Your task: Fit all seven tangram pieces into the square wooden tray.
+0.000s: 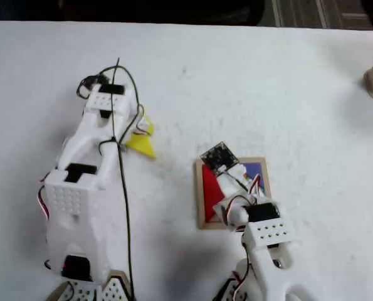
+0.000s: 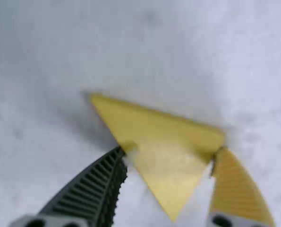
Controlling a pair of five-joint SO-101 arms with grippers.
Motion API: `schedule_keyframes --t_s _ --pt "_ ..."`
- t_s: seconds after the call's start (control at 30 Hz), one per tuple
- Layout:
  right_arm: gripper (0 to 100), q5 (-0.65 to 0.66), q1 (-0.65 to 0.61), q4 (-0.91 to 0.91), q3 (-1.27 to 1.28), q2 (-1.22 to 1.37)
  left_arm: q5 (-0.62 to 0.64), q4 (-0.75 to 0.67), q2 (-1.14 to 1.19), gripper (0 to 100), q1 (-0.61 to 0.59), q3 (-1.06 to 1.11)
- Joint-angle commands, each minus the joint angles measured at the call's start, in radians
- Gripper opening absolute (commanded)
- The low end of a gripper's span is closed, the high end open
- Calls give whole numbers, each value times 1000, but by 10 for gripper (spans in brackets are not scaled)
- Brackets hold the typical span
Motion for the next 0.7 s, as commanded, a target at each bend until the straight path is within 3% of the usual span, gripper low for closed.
schedule_keyframes --t_s 0.0,0.17,0.33,0.47,0.67 --pt "18 12 -10 1 -5 -28 -63 -34 4 253 -19 -44" --pt "18 12 -10 1 -5 -28 -166 -28 -4 335 -15 -44" --pt "18 12 -10 2 -5 -28 -218 -23 -22 342 -27 -46" --pt "18 14 -10 2 -5 -28 -176 5 -117 343 -64 -40" --pt "18 14 -30 5 -3 -28 26 -32 -154 343 -102 -38"
